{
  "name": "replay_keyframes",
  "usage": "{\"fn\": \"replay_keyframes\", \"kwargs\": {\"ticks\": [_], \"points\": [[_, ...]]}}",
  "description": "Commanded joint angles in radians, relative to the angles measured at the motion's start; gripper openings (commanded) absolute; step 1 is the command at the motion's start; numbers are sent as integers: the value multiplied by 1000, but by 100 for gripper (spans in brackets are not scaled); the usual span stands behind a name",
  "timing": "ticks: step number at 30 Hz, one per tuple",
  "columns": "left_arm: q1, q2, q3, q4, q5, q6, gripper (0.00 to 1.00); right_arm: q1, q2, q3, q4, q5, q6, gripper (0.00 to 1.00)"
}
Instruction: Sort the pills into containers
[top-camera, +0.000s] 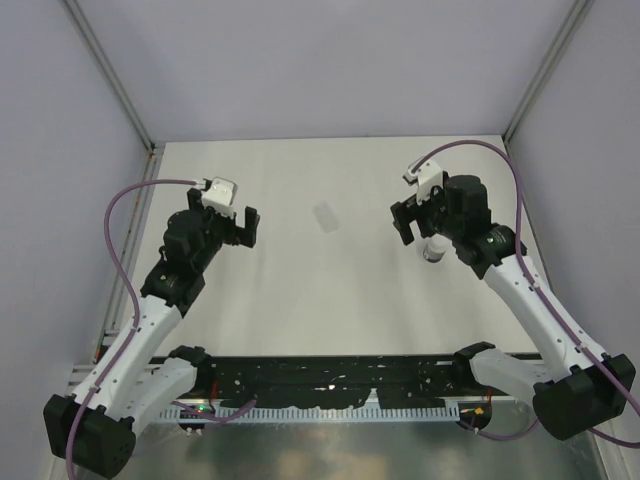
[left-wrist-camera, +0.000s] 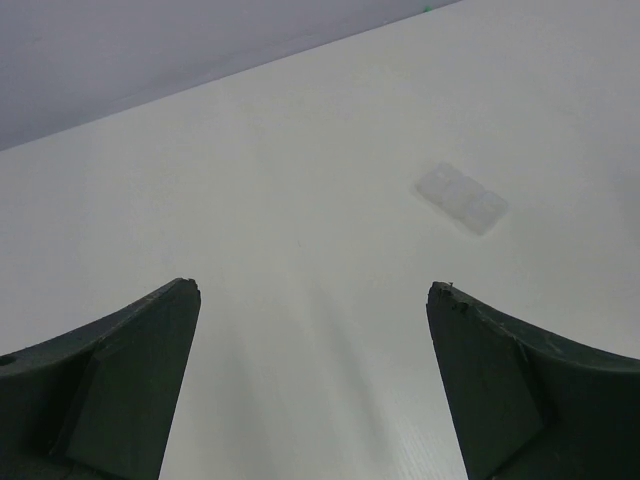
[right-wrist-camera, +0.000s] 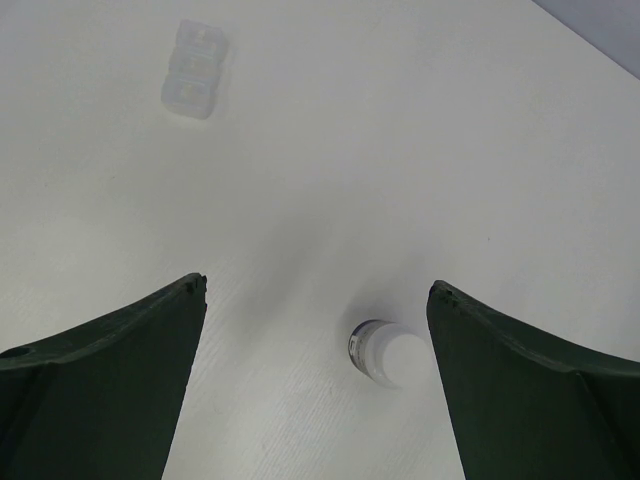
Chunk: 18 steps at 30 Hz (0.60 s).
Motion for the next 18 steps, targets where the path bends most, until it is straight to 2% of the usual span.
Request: {"fn": "replay_keyframes", "kwargs": {"ticks": [1,18], "points": [[5,-12,18,44,29,13,99,4,-22,0,55,8,-2,95],[5,-18,-2,70,32,12,100,4,9,26,53,-5,-9,95]]}}
